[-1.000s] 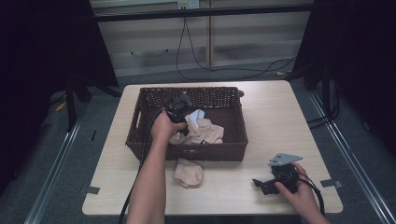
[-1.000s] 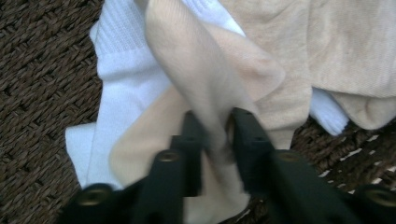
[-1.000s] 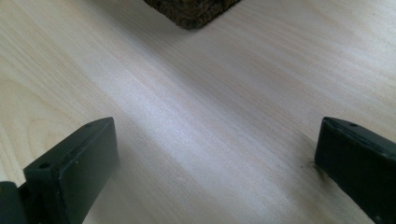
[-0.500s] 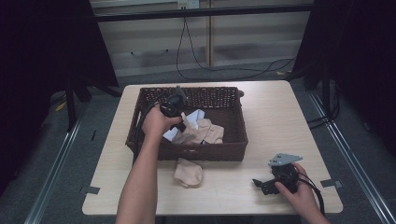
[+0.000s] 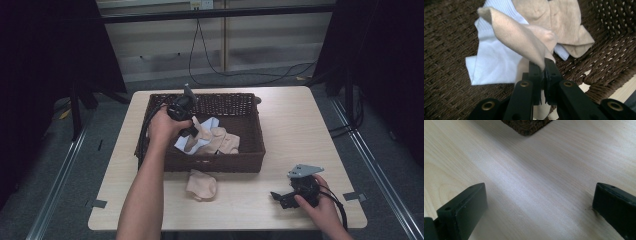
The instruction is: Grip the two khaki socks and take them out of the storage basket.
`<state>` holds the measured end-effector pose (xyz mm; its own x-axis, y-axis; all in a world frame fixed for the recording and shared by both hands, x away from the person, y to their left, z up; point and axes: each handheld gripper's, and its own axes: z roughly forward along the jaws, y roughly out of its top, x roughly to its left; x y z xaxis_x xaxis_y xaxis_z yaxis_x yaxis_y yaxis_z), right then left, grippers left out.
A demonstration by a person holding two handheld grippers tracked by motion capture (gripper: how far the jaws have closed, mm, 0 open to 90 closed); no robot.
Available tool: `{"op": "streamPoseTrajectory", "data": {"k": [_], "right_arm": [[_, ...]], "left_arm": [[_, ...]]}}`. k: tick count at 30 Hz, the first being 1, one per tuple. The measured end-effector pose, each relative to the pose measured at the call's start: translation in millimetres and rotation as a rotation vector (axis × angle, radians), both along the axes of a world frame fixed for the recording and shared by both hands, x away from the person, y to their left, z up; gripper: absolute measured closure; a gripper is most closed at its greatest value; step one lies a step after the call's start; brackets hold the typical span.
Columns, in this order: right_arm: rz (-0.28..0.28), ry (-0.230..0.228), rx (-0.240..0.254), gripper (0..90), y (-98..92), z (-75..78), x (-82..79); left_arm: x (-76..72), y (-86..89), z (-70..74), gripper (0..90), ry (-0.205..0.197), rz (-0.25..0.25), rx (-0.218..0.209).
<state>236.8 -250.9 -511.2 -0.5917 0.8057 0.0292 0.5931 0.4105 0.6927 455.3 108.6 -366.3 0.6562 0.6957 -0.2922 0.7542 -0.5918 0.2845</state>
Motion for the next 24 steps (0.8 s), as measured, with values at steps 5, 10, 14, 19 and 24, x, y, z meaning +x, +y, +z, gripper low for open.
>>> {"op": "streamPoseTrajectory", "data": {"k": [5,10,14,19,24], "right_arm": [[0.001,-0.002,0.000,0.0,0.0,-0.1,0.1],[0.005,-0.004,-0.001,0.0,-0.2,-0.1,0.3],[0.005,-0.006,-0.001,0.0,-0.2,-0.4,0.4],[0.002,-0.003,-0.001,0.0,-0.1,-0.2,0.2],[0.004,-0.005,-0.002,0.0,-0.2,-0.3,0.4]], "left_arm": [[-3.4,3.5,12.5,86.6,0.006,0.001,0.020],[-6.3,5.7,27.0,86.8,0.002,-0.002,0.046],[-11.9,5.6,45.1,87.0,-0.006,-0.015,0.058],[-18.0,5.5,59.8,87.4,0.007,-0.017,0.058],[-23.3,5.8,70.2,87.5,0.019,-0.021,0.061]]}}
